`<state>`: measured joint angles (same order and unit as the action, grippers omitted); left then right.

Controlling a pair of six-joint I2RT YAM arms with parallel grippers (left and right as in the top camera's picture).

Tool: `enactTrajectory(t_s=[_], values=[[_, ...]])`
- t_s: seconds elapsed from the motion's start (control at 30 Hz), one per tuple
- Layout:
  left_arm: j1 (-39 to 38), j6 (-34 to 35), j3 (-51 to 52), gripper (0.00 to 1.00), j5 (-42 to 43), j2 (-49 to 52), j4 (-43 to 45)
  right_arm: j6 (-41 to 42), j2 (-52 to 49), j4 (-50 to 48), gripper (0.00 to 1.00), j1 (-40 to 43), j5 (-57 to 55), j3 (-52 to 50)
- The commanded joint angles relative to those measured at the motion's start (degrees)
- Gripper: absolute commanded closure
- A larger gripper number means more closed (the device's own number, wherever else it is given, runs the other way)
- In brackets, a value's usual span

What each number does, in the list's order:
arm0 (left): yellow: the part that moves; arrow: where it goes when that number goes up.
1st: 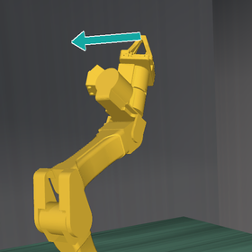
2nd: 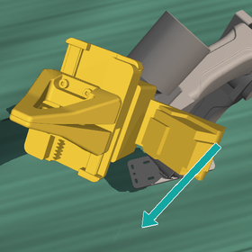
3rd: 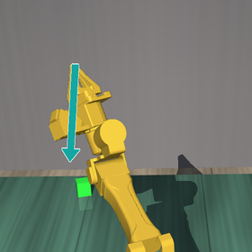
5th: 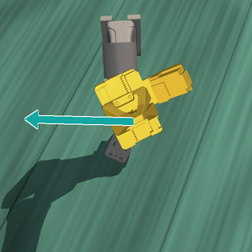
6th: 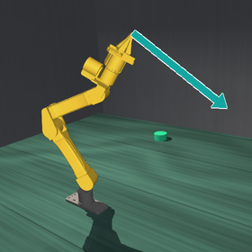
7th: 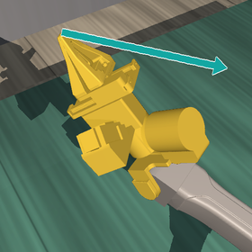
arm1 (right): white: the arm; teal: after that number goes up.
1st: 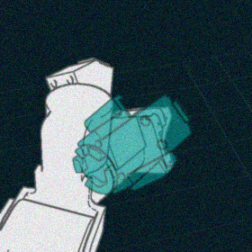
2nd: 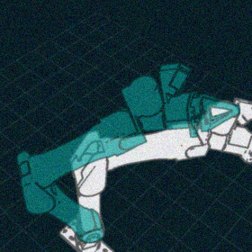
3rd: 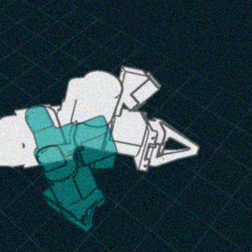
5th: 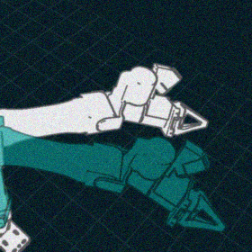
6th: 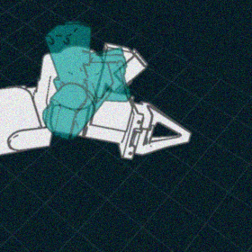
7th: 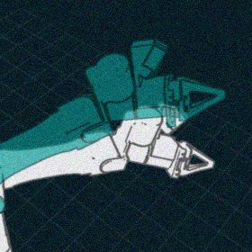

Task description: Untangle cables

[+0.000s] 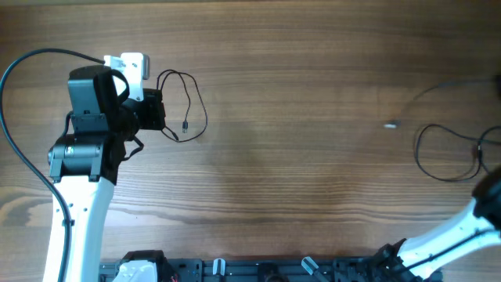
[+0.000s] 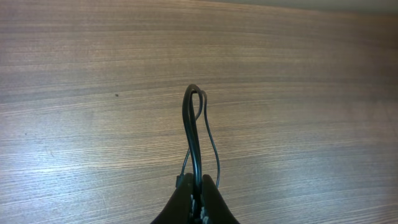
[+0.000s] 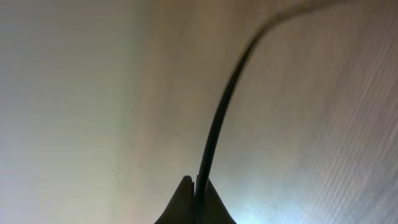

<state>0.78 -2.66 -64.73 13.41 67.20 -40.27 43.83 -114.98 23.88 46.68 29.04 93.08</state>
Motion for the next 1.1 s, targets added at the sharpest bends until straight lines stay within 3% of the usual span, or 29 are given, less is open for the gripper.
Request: enactTrajectory(t_s=[0.0, 0.23, 0.33, 0.37, 0.4, 0.8, 0.97, 1.07], values=[[0.20, 0.52, -0.13, 0.95, 0.94, 0.31, 0.59, 8.83, 6.62, -5.29, 0.96, 6.16, 10.69, 1.05], [0.20, 0.55, -0.13, 0.95, 0.94, 0.31, 0.87, 25.31, 9.14, -28.02, 0.96, 15.23, 29.40, 1.05], [0.20, 0.55, -0.13, 0.95, 0.96, 0.31, 1.05, 24.81, 9.11, -26.73, 0.89, 16.26, 31.91, 1.03], [0.20, 0.55, -0.13, 0.95, 0.96, 0.31, 1.05, 24.22, 9.11, -24.46, 0.68, 16.24, 31.91, 0.98], [0.20, 0.55, -0.13, 0.95, 0.96, 0.31, 1.05, 23.61, 9.09, -21.86, 0.01, 16.13, 31.76, 0.98], [0.20, 0.55, -0.13, 0.95, 0.96, 0.31, 1.05, 22.34, 9.01, 7.26, 0.00, 12.76, 21.57, 0.96], [0.20, 0.52, -0.13, 0.95, 0.96, 0.31, 1.07, 28.28, 9.03, 27.78, 0.00, 11.04, 5.05, 0.96], [0.20, 0.52, -0.13, 0.96, 0.96, 0.31, 1.07, 28.20, 9.03, 34.18, 0.00, 10.38, -2.69, 0.96]])
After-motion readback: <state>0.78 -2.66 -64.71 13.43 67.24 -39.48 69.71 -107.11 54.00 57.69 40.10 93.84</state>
